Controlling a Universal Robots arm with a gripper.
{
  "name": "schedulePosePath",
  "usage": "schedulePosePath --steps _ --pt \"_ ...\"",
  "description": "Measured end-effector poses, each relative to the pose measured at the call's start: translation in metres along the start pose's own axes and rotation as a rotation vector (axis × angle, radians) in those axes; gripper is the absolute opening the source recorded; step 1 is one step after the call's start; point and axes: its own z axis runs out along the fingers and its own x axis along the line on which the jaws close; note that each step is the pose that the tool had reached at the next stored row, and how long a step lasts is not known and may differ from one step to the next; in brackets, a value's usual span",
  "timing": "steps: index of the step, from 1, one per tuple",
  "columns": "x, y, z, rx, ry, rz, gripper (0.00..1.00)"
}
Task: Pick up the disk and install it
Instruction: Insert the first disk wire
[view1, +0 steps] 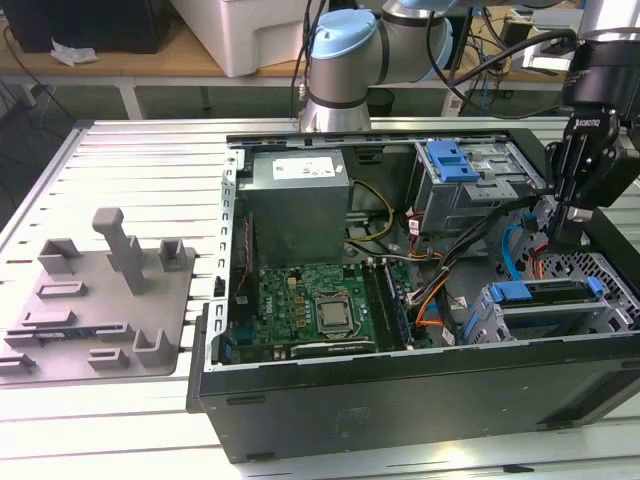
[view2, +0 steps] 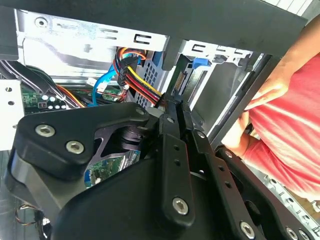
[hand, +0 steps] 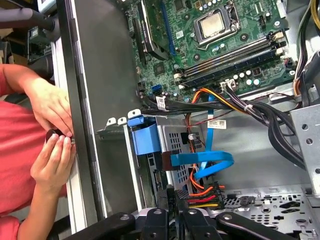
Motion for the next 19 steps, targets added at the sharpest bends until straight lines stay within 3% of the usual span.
schedulePosePath --steps 3,4,8,12,15,19 --pt "0.0 0.0 0.0 0.0002 0.0 0.0 0.19" --pt "0.0 0.0 0.0 0.0001 -0.0001 0.0 0.25" --pt "0.0 0.0001 0.0 0.0052 -0.0033 0.003 0.25" --pt "-0.0001 0.001 0.0003 0.0458 -0.0136 0.026 0.25" --pt "-0.0002 0.0023 0.0007 0.0709 -0.02 0.041 0.25" --pt "-0.0002 0.004 0.0015 0.0901 -0.0249 0.053 0.25"
